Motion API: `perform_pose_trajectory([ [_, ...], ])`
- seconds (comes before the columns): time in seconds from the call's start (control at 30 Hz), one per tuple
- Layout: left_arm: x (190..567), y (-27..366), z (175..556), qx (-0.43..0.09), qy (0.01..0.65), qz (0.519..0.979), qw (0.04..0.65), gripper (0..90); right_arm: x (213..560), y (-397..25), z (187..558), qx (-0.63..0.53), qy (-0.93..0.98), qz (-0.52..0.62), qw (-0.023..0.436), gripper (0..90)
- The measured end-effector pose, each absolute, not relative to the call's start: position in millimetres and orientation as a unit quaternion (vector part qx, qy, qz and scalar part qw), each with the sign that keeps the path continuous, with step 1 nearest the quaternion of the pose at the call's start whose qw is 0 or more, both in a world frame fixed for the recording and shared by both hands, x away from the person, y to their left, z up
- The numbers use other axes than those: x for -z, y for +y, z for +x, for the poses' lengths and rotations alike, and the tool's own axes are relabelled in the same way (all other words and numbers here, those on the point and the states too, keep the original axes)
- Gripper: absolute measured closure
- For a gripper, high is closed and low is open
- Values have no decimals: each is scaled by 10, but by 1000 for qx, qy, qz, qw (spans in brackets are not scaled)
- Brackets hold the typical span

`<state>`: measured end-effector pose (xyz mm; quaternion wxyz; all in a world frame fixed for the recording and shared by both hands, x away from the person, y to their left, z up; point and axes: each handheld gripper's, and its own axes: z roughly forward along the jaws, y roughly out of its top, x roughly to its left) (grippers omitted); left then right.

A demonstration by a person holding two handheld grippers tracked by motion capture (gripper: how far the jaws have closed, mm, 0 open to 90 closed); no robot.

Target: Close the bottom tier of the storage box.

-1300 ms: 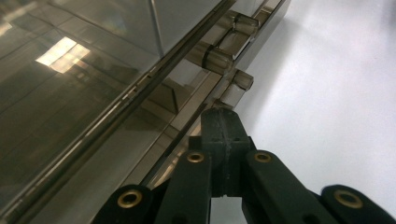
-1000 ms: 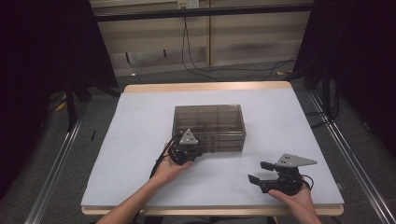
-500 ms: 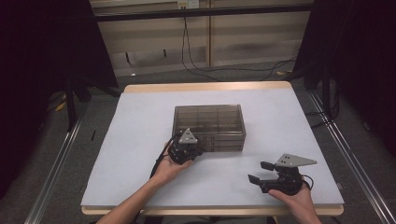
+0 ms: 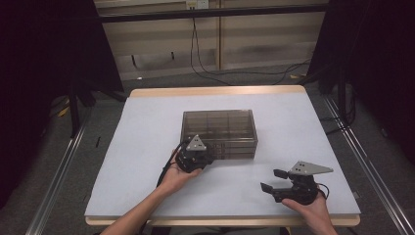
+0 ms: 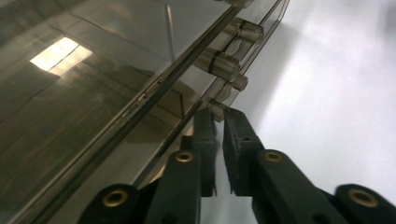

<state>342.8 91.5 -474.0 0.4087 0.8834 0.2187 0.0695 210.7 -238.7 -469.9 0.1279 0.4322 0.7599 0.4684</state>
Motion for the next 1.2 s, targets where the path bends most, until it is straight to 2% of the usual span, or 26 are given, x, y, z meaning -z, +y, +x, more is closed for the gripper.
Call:
perform_pose_trajectory([
  [0.3,4595,1010,3308,-79,213,881,414,586,4693,-2402,2099,-469,758,435,128,258],
  [0.53,4613,1121,3207,-78,210,885,408,284,4691,-2402,2093,-470,758,434,128,259],
  [0.73,4524,1306,3118,-70,217,883,410,124,4695,-2399,2107,-468,758,436,130,258],
  [0.97,4415,1500,2972,-80,223,870,432,57,4696,-2378,2113,-470,756,437,129,250],
  [1.1,4374,1600,2874,-79,210,870,439,40,4679,-2388,2102,-476,752,435,135,237],
  [1.2,4369,1675,2802,-90,223,867,437,39,4677,-2396,2099,-476,751,436,137,225],
])
